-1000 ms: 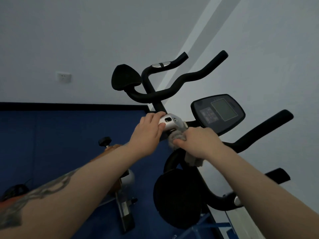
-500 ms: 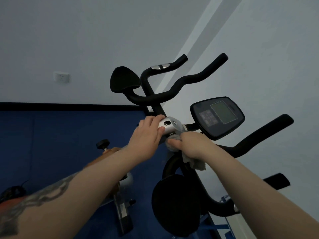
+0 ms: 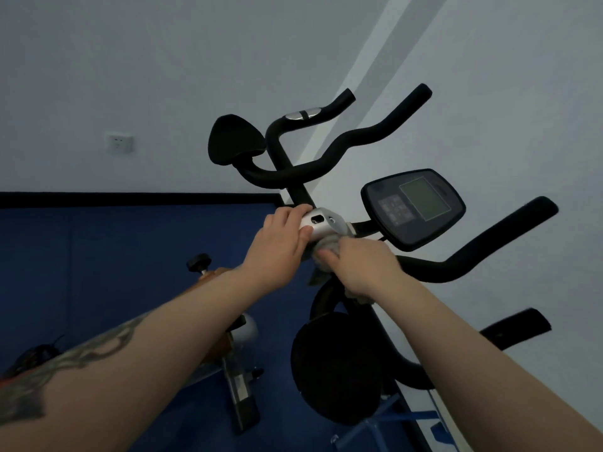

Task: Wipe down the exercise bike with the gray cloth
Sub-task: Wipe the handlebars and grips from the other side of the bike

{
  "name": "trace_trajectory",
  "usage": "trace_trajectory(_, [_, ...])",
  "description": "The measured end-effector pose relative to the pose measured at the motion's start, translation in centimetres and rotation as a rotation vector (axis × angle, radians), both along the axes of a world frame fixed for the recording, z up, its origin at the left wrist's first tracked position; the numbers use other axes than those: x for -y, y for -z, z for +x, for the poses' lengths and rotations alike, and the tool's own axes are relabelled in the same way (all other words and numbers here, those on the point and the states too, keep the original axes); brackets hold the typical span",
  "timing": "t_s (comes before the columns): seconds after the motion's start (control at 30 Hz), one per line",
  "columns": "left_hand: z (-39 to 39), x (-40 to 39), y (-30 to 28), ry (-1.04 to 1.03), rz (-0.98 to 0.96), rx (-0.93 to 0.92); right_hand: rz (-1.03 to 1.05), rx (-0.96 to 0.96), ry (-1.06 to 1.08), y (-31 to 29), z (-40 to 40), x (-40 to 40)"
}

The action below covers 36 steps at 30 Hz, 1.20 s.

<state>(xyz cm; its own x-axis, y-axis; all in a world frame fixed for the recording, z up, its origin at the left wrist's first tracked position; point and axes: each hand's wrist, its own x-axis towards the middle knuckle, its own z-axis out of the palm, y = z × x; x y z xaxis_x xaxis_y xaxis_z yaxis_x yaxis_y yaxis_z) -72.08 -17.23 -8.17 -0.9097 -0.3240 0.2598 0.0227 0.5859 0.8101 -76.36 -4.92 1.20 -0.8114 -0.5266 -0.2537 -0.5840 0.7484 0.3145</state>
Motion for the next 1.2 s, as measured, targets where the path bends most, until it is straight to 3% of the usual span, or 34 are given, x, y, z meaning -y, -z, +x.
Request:
trace_trajectory(0.07, [0.0, 0.1, 0.0, -0.001, -0.01, 0.002, 0.053, -0.009, -0.088, -0.3, -0.1, -0.5])
trace_trajectory(0.17, [-0.2, 0.1, 0.1, 0.001, -0.013, 0.008, 0.141, 0.058, 0.035, -1.1, -1.4, 1.5])
trace_trajectory(0.3, [-0.2, 0.1, 0.1, -0.001, -0.027, 0.002, 0.004, 0.222, 0.119, -0.8, -2.0, 1.4])
trace_trajectory(0.57, [-0.3, 0.4, 0.2, 0.027, -0.039, 0.023, 0.163, -0.057, -0.158, -0.1, -0.8, 0.1])
trace_trajectory(0.67, [-0.2, 0.5, 0.2, 0.027, -0.062, 0.019, 0.025, 0.025, -0.015, 0.0, -0.9, 0.4])
trace_trajectory(0.83, [-0.2, 0.5, 0.2, 0.033, -0.056, 0.018, 0.145, 0.046, -0.104, -0.5, -0.4, -0.6])
trace_trajectory(0.93, [-0.2, 0.4, 0.3, 0.017, -0.054, 0.025, 0.204, 0.192, -0.009, -1.0, -1.2, 1.2])
trace_trajectory(1.07, [-0.2, 0.5, 0.2, 0.019, -0.047, 0.023, 0.089, 0.358, 0.131, -1.7, -1.8, 2.3])
trace_trajectory(1.2, [-0.2, 0.5, 0.2, 0.024, -0.019, 0.015, 0.162, 0.258, 0.036, -1.7, -1.1, 0.3])
